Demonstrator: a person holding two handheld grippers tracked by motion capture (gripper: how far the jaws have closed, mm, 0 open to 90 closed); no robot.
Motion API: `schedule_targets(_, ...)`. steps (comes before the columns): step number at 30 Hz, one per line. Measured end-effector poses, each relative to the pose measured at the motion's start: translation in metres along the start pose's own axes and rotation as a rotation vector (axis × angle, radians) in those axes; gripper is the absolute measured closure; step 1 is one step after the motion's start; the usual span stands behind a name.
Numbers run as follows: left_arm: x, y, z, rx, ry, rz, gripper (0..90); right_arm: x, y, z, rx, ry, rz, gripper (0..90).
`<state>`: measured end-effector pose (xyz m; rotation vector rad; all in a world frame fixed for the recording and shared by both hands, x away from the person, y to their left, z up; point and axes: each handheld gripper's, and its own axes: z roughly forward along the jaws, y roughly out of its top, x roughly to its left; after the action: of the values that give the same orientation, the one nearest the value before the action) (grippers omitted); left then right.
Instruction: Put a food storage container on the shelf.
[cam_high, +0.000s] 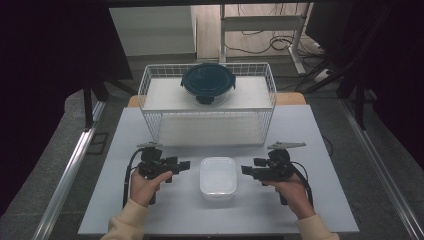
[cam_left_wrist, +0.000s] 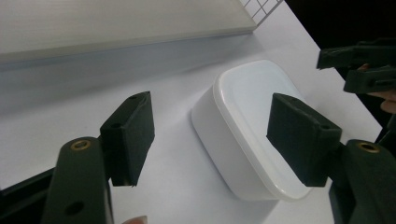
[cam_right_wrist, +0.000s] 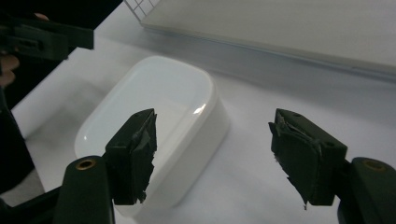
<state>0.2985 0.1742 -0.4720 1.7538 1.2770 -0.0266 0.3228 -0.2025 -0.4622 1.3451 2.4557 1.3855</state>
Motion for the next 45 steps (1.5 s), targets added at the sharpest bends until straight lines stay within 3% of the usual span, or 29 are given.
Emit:
schedule_targets(5, 0.001, 0.001, 0.014, 0.060, -0.045, -0.006, 31.8, 0.001, 0.003, 0.015, 0.019, 0.032, 0.075, 33.3)
schedule_targets(8, 0.000, 0.000, 0.014, 0.064, -0.045, -0.003, 32.0, 0.003, 0.003, 0.018, 0.021, 0.041, 0.090, 34.2)
schedule_targets(11, -0.003, -0.001, 0.013, 0.057, -0.062, 0.000, 33.0, 0.003, -0.004, 0.020, 0.020, 0.071, 0.134, 37.0)
schedule_targets(14, -0.006, -0.003, 0.017, 0.071, -0.065, 0.007, 32.9, 0.003, -0.009, 0.019, 0.026, 0.074, 0.131, 38.5)
schedule_targets(18, -0.004, -0.007, 0.022, 0.086, -0.081, -0.027, 33.3, 0.002, -0.010, 0.022, 0.039, 0.094, 0.135, 39.6)
schedule_targets(22, 0.001, -0.009, 0.027, 0.096, -0.129, -0.068, 34.3, 0.001, -0.010, 0.026, 0.042, 0.106, 0.134, 42.7)
schedule_targets(28, -0.001, -0.014, 0.037, 0.132, -0.165, -0.080, 36.3, 0.000, -0.010, 0.032, 0.050, 0.111, 0.146, 44.2)
schedule_targets(30, 0.000, -0.016, 0.040, 0.132, -0.194, -0.111, 38.8, 0.002, -0.011, 0.034, 0.063, 0.119, 0.145, 44.8)
schedule_targets(32, 0.000, -0.018, 0.043, 0.131, -0.154, -0.103, 41.0, 0.004, -0.012, 0.034, 0.055, 0.107, 0.135, 46.1)
schedule_targets(34, 0.002, -0.019, 0.043, 0.125, -0.194, -0.131, 42.8, 0.005, -0.012, 0.035, 0.058, 0.108, 0.131, 46.8)
schedule_targets(36, 0.003, -0.019, 0.043, 0.125, -0.205, -0.142, 44.4, 0.005, -0.013, 0.036, 0.069, 0.114, 0.141, 47.6)
schedule_targets(42, 0.001, -0.021, 0.049, 0.157, -0.260, -0.143, 54.8, 0.007, -0.015, 0.039, 0.091, 0.145, 0.146, 54.3)
schedule_targets(45, -0.002, -0.021, 0.049, 0.153, -0.233, -0.135, 60.6, 0.007, -0.015, 0.039, 0.094, 0.136, 0.146, 57.3)
